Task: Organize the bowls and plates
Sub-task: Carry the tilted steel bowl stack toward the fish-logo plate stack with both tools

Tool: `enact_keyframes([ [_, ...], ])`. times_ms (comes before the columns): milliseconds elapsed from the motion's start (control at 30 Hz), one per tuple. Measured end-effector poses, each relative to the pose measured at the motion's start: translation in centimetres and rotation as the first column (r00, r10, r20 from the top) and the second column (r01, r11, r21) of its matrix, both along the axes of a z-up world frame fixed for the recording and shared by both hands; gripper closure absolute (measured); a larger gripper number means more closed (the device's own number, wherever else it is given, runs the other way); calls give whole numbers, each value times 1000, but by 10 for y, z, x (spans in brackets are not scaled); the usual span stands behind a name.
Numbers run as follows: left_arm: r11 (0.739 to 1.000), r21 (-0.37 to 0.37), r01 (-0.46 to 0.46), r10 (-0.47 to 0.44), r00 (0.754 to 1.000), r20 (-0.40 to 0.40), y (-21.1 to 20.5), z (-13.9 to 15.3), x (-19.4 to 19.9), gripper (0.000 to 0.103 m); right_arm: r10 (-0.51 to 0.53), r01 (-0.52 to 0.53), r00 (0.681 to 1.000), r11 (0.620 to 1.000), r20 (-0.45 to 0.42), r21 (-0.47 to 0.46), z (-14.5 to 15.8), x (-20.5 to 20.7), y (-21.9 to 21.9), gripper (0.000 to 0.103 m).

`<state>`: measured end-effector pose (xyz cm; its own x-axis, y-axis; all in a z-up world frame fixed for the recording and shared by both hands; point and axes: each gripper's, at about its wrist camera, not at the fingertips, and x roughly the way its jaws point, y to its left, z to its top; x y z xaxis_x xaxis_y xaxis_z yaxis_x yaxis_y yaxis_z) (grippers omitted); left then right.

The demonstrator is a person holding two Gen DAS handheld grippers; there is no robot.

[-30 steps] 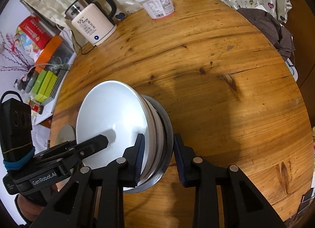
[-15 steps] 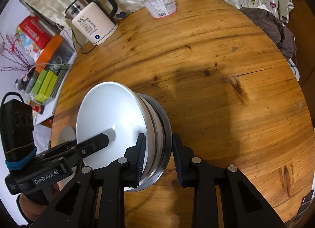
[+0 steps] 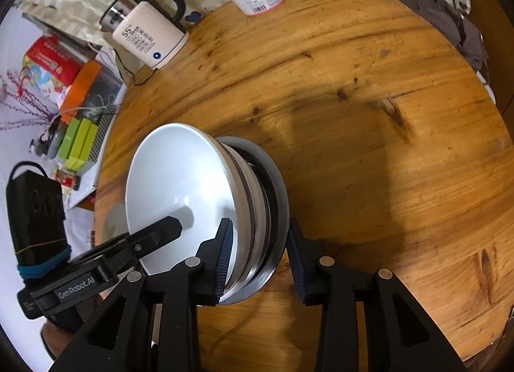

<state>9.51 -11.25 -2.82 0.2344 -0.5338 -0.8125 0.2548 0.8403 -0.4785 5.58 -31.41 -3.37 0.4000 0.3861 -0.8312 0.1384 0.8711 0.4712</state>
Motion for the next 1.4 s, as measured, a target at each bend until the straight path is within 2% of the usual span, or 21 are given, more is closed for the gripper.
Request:
enact_keyframes([
  [333,999,33,4,-4,1000,14,-4,3,-1,63,-13,14,1000,1000,11,-23,3,1,0,79],
  [1400,999,38,-22,21,1000,18,6,18,-3,64,11,-11,1000,1000,21,-18,24,9,11,79],
])
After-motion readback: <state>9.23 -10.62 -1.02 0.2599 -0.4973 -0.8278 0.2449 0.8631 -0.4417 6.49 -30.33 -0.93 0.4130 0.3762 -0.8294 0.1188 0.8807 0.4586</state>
